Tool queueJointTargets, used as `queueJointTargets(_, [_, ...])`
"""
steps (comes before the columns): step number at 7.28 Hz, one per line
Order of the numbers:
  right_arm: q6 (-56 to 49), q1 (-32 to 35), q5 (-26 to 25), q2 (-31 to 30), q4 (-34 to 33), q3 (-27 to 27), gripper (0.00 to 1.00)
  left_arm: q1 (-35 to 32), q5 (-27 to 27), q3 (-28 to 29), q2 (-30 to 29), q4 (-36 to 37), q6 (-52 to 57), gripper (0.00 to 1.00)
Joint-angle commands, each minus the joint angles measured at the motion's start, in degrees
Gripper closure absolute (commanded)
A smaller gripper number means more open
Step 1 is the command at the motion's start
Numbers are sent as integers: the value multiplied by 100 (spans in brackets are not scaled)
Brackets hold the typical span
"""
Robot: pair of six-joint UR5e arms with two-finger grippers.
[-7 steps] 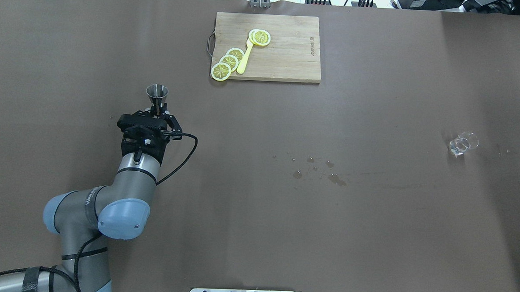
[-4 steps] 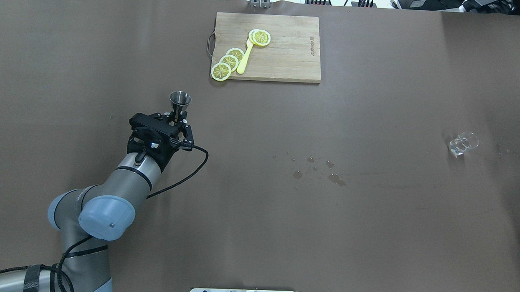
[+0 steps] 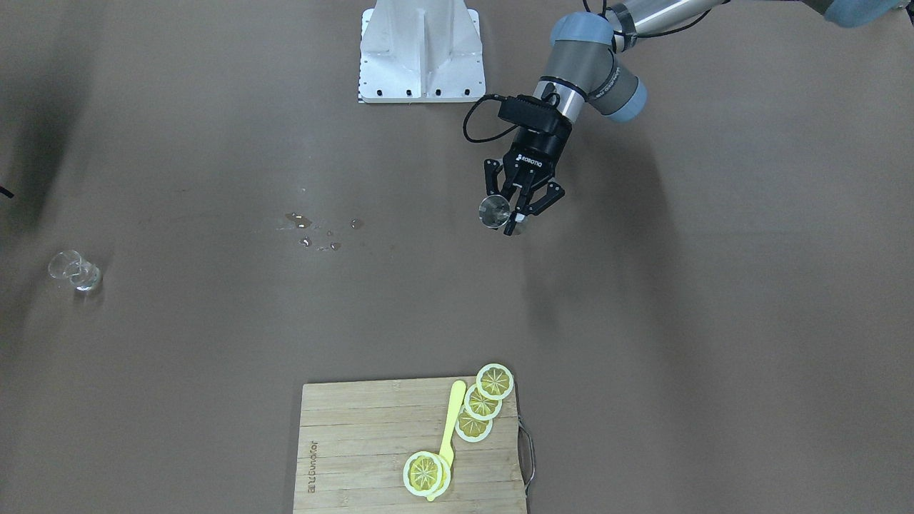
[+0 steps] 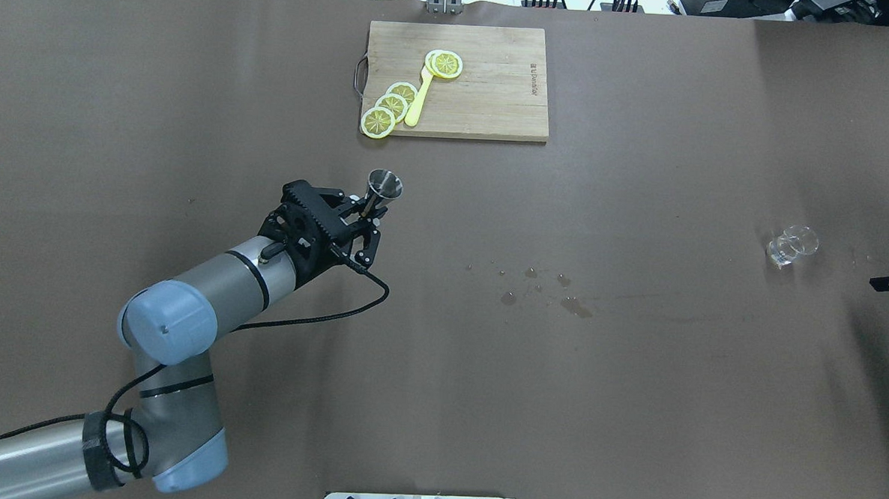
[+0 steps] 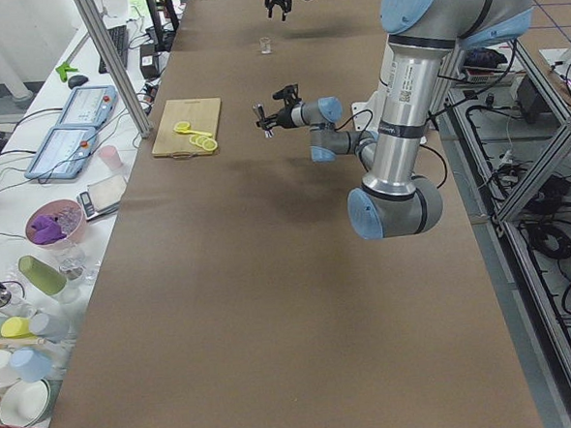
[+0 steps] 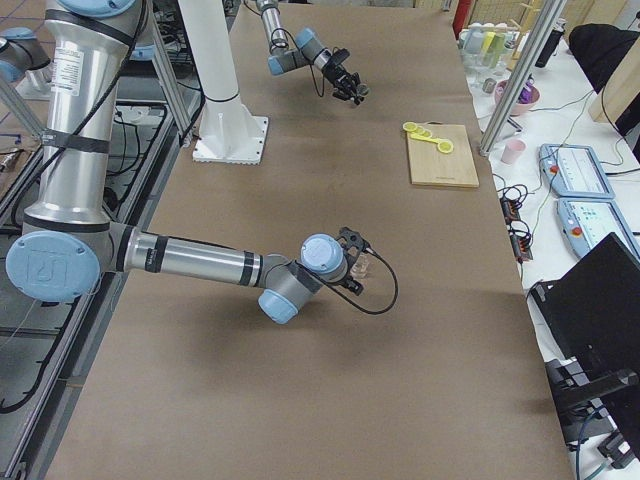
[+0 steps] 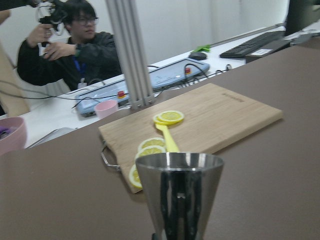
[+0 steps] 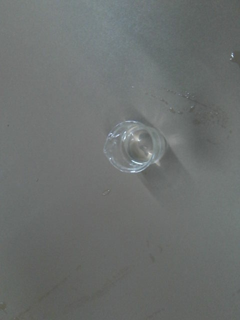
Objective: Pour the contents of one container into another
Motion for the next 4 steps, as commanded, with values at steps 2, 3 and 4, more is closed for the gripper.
queueJointTargets(2, [1356, -772, -868, 265, 1688, -775, 6, -665, -1806, 883, -913, -379, 1043, 100])
queueJointTargets(3, [1733, -1035, -1235, 301, 1996, -839, 4, -762, -2176, 1093, -1116, -457, 1298, 100])
queueJointTargets(4, [1885, -1316, -1534, 302, 2208, -875, 4, -858, -2640, 1400, -1327, -588, 1362, 100])
